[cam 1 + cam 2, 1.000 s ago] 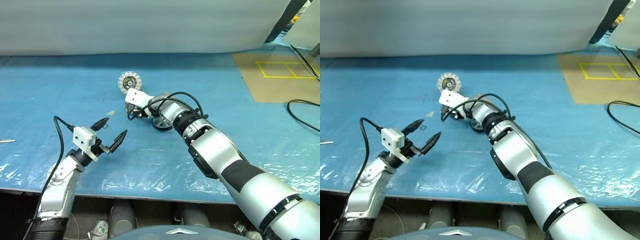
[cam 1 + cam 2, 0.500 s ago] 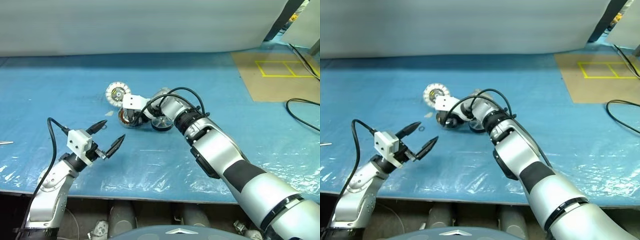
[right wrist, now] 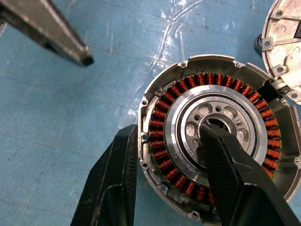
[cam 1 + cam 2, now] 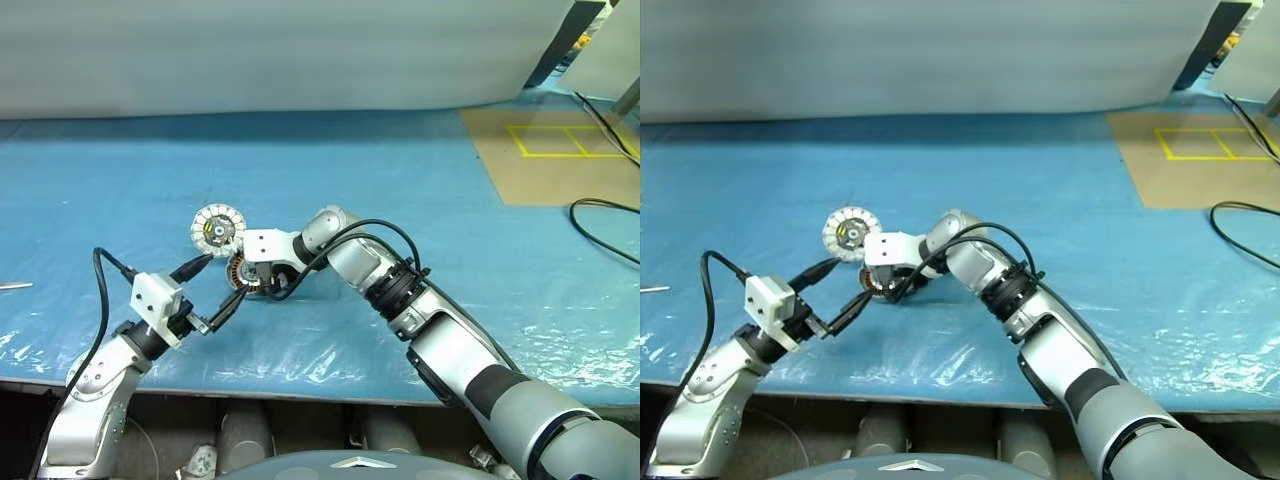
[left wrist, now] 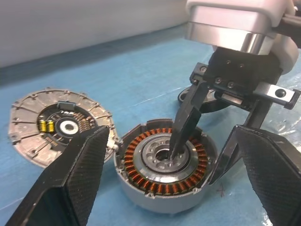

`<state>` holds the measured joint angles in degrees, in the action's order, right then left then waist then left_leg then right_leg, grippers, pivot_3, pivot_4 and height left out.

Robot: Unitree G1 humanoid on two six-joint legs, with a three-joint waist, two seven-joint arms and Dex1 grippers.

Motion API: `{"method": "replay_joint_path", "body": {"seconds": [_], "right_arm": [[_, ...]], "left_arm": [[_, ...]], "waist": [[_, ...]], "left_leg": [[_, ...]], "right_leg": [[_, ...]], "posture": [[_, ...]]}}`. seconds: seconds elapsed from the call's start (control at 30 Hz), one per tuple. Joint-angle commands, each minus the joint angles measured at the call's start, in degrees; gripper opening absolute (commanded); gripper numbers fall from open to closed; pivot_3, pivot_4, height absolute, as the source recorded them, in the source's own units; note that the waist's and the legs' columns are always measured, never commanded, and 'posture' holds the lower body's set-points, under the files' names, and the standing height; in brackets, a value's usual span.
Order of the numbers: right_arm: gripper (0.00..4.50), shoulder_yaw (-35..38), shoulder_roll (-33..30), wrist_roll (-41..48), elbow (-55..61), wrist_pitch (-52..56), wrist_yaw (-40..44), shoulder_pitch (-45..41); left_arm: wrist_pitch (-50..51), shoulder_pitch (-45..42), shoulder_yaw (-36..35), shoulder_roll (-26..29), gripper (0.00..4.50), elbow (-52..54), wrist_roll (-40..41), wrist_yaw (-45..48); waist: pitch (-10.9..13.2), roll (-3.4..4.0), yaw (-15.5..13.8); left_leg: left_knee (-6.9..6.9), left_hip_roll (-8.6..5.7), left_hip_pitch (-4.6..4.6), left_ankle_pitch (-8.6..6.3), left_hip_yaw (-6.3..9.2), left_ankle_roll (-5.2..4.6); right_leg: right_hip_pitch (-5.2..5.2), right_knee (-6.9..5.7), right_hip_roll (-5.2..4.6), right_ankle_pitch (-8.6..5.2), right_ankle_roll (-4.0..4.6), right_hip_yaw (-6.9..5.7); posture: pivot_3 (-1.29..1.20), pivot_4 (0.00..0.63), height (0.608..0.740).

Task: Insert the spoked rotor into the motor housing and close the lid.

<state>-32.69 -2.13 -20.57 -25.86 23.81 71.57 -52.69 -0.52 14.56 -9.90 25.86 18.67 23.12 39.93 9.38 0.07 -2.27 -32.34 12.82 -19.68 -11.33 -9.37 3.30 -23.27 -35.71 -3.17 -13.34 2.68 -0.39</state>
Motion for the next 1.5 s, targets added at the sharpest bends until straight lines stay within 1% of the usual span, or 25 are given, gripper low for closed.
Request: {"method": "replay_joint_path", "body": {"seconds": [0.03, 0.1, 0.17, 0.3, 0.4, 0.47, 0.6, 0.67, 0.87, 0.97, 1.03, 1.1, 1.13, 1.2, 1.23, 1.3, 1.5], "right_arm": [[1.70, -2.19, -2.02, -1.36, -3.74, 1.58, -1.43, 0.58], [1.70, -1.75, -2.14, -0.88, -4.32, 2.20, -2.31, 0.16], [1.70, -0.02, -1.09, 0.56, -4.75, 5.60, -3.56, -0.12], [1.70, 6.20, 2.64, 4.55, -6.56, 14.70, -10.38, -1.16], [1.70, 8.21, 3.97, 6.84, -4.86, 18.86, -13.52, -0.08], [1.70, 8.02, 4.20, 8.06, -2.75, 21.57, -14.18, 1.28], [1.70, 5.19, 2.84, 9.90, 5.55, 28.47, -13.64, 5.27], [1.70, 3.98, 1.23, 10.12, 9.32, 30.72, -14.50, 7.13], [1.70, 1.25, -3.85, 11.87, 20.24, 37.96, -16.60, 12.05], [1.70, 0.71, -4.58, 13.79, 22.53, 40.04, -17.90, 13.02], [1.70, -0.03, -4.91, 14.28, 22.11, 38.88, -18.95, 13.05], [2.39, -0.50, -5.03, 14.62, 21.31, 36.72, -19.90, 12.81], [2.62, -0.45, -4.83, 14.86, 20.93, 36.22, -20.55, 12.69], [3.28, 0.11, -4.46, 15.70, 20.72, 36.11, -21.38, 12.37], [3.53, 0.32, -4.42, 16.22, 20.83, 36.20, -21.61, 12.25], [4.15, 0.71, -5.19, 18.06, 22.98, 34.85, -20.37, 11.84], [4.15, 2.60, -9.36, 22.41, 29.39, 31.68, -17.31, 9.18]], "left_arm": [[-1.12, 0.52, -1.86, 0.65, 4.50, 0.09, 0.75, 0.67], [-1.41, 0.63, -1.90, 0.72, 4.50, -0.42, 0.54, 1.04], [-1.63, 0.55, -2.01, 0.68, 4.50, -0.81, 0.51, 1.40], [-2.03, 0.25, -2.34, 0.63, 4.50, -1.53, 0.47, 1.71], [-2.30, 0.00, -2.17, 0.58, 4.50, -2.02, 0.33, 1.79], [-2.39, -0.23, -2.10, 0.57, 4.50, -2.29, 0.29, 1.85], [-2.40, -0.54, -2.10, 0.50, 4.50, -2.43, 0.20, 1.80], [-2.42, -0.57, -2.10, 0.48, 4.50, -2.39, 0.14, 1.67], [-2.11, 0.01, -2.27, 0.40, 4.50, -1.62, 0.27, 1.26], [-2.00, 0.21, -2.30, 0.54, 4.50, -1.45, 0.42, 1.22], [-1.87, -0.14, -2.11, 0.65, 4.50, -1.61, 0.41, 1.21], [-1.68, -0.67, -1.83, 0.73, 4.50, -1.70, 0.35, 1.23], [-1.62, -0.80, -1.81, 0.77, 4.50, -1.69, 0.37, 1.26], [-1.56, -0.84, -1.89, 0.86, 4.50, -1.66, 0.42, 1.34], [-1.57, -0.81, -1.96, 0.89, 4.50, -1.65, 0.45, 1.39], [-1.59, -0.67, -2.09, 0.99, 4.50, -1.69, 0.42, 1.47], [-1.56, -0.30, -2.76, 1.14, 4.50, -1.40, 0.83, 1.07]], "waist": [[0.00, 0.00, -0.02], [0.00, 0.00, -0.02], [0.00, 0.00, -0.03], [0.01, 0.01, -0.07], [0.01, 0.02, -0.23], [0.01, 0.01, -0.25], [0.00, 0.01, -0.30], [-0.01, -0.01, -0.30], [-0.02, -0.03, -0.65], [-0.02, -0.03, -0.68], [-0.03, -0.03, -0.67], [-0.04, -0.04, -0.67], [-0.04, -0.04, -0.62], [-0.05, -0.04, -0.44], [-0.05, -0.04, -0.37], [-0.05, -0.04, -0.34], [-0.02, -0.07, -0.47]], "left_leg": [[0.01, 0.00, 0.00, 0.00, 0.00, 0.00], [0.01, 0.00, 0.00, 0.00, -0.01, 0.00], [0.01, -0.01, 0.00, 0.00, -0.01, 0.00], [0.02, 0.00, 0.02, 0.00, -0.01, 0.00], [0.05, 0.00, 0.01, 0.00, -0.01, 0.00], [0.05, 0.00, 0.00, 0.00, -0.01, 0.00], [0.09, -0.01, -0.05, 0.01, -0.01, 0.02], [0.09, -0.03, -0.09, 0.11, -0.02, 0.20], [0.17, -0.09, -0.22, 0.06, -0.03, 0.33], [0.18, -0.08, -0.17, 0.06, -0.02, 0.34], [0.18, -0.08, -0.09, 0.06, -0.02, 0.34], [0.18, -0.09, -0.02, 0.06, -0.02, 0.34], [0.19, -0.09, 0.00, 0.05, -0.03, 0.34], [0.18, -0.10, 0.05, 0.05, -0.03, 0.34], [0.18, -0.10, 0.05, 0.05, -0.03, 0.34], [0.19, -0.10, 0.06, 0.06, -0.04, 0.34], [0.16, -0.11, -0.11, 0.06, -0.04, 0.34]], "right_leg": [[0.00, 0.00, 0.00, 0.00, 0.00, 0.00], [0.00, 0.00, 0.00, 0.00, 0.00, 0.00], [0.00, -0.02, 0.00, 0.01, 0.01, 0.00], [-0.01, -0.07, 0.01, 0.01, 0.00, 0.00], [-0.01, -0.06, 0.00, 0.00, 0.00, 0.00], [-0.01, -0.03, 0.00, 0.00, 0.00, 0.00], [-0.02, 0.08, 0.00, -0.02, -0.03, -0.01], [-0.02, 0.18, 0.00, -0.06, -0.11, 0.00], [-0.01, 0.39, -0.04, -0.14, -0.26, -0.01], [0.02, 0.39, -0.03, -0.16, -0.29, 0.00], [0.06, 0.37, -0.03, -0.17, -0.30, 0.01], [0.11, 0.35, -0.04, -0.18, -0.31, 0.04], [0.13, 0.35, -0.04, -0.18, -0.32, 0.05], [0.13, 0.30, -0.03, -0.18, -0.32, 0.13], [0.12, 0.29, -0.03, -0.18, -0.32, 0.14], [0.11, 0.28, -0.02, -0.18, -0.32, 0.15], [0.00, 0.28, -0.02, -0.17, -0.31, 0.15]], "posture": [[0.00, 0.150, 0.740], [0.00, 0.150, 0.740], [0.00, 0.150, 0.740], [0.00, 0.150, 0.740], [0.00, 0.150, 0.740], [0.00, 0.150, 0.740], [0.00, 0.150, 0.740], [0.00, 0.150, 0.740], [0.00, 0.150, 0.740], [0.00, 0.150, 0.740], [0.00, 0.150, 0.740], [0.00, 0.150, 0.740], [0.00, 0.150, 0.740], [0.00, 0.150, 0.740], [0.00, 0.150, 0.740], [0.00, 0.150, 0.740], [0.00, 0.150, 0.740]]}}
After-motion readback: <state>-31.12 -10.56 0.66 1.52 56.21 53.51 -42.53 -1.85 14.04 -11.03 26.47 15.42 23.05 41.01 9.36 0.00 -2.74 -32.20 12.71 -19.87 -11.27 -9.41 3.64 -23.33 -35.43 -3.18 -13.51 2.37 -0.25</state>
